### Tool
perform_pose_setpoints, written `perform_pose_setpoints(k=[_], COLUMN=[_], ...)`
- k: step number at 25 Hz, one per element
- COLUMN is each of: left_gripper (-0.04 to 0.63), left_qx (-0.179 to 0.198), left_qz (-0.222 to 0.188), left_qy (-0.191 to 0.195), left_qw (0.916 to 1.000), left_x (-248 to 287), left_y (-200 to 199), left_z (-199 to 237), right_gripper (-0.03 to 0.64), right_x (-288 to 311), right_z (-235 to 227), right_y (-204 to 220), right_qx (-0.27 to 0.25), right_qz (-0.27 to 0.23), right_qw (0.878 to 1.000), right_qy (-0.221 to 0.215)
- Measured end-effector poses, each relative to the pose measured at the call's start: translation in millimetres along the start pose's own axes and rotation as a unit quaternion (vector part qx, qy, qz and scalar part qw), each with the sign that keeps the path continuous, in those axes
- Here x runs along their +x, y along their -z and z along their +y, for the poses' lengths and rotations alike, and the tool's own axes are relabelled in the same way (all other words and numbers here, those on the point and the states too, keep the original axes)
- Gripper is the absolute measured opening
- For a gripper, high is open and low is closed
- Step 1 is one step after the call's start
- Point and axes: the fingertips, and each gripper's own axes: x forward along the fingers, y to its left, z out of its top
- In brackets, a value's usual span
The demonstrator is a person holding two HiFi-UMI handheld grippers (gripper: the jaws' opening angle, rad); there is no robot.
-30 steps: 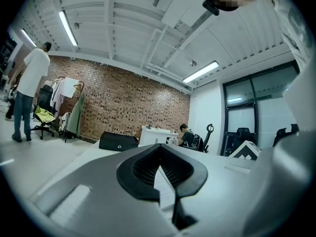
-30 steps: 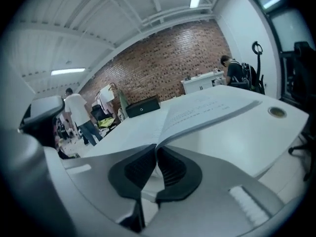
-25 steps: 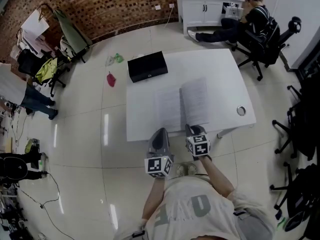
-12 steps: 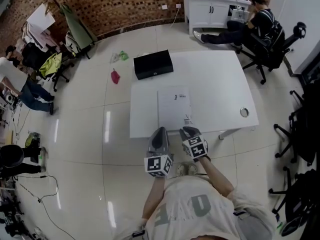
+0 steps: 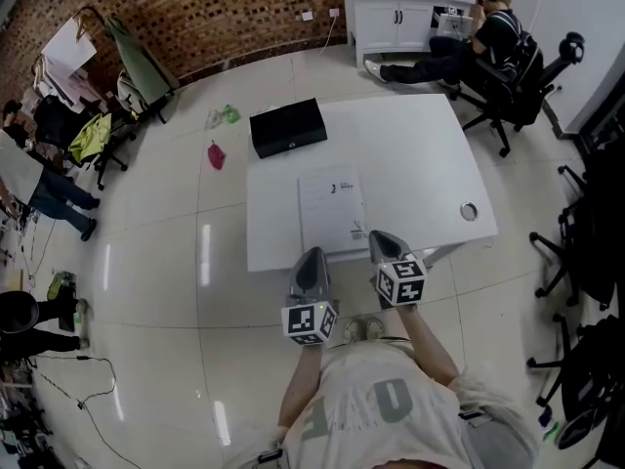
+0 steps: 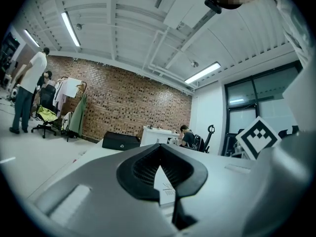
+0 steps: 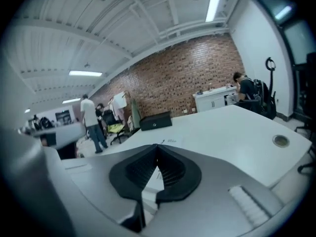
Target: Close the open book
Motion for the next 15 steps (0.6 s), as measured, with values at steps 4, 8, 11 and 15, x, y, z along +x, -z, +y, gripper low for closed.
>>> perform_pose_setpoints(k=[4,8,11,15], left_gripper=[0.012,0.012,0.012,0.012], left_qx=[0.000,-0.004,0.001,0.008], left_qz=[0.005,0.006,-0.007,-0.012], left_qy=[0.007,0.009,0.010,0.015], left_qw=[1.0000,0.9999,0.9999,0.9998], left_x=[1.2,2.9,2.6,-4.4], left_y=[6.7,4.7,-4.8,-8.3], left_z=[-6.5,-4.5,-5.5,-4.3], right_gripper=[0.005,0.005,0.004,0.004], right_x=[-38.9,-55.3,-56.7,-59.2], right_z=[-37.2,-32.9,-19.0,-4.9], right_y=[-23.0,-20.6,-19.7,-23.7], right_qx=[0.081,0.054,0.050,0.047], right_qz=[-0.066,-0.081,-0.080,-0.088], right_qw=[0.994,0.995,0.995,0.995], right_qy=[0.025,0.032,0.019,0.009])
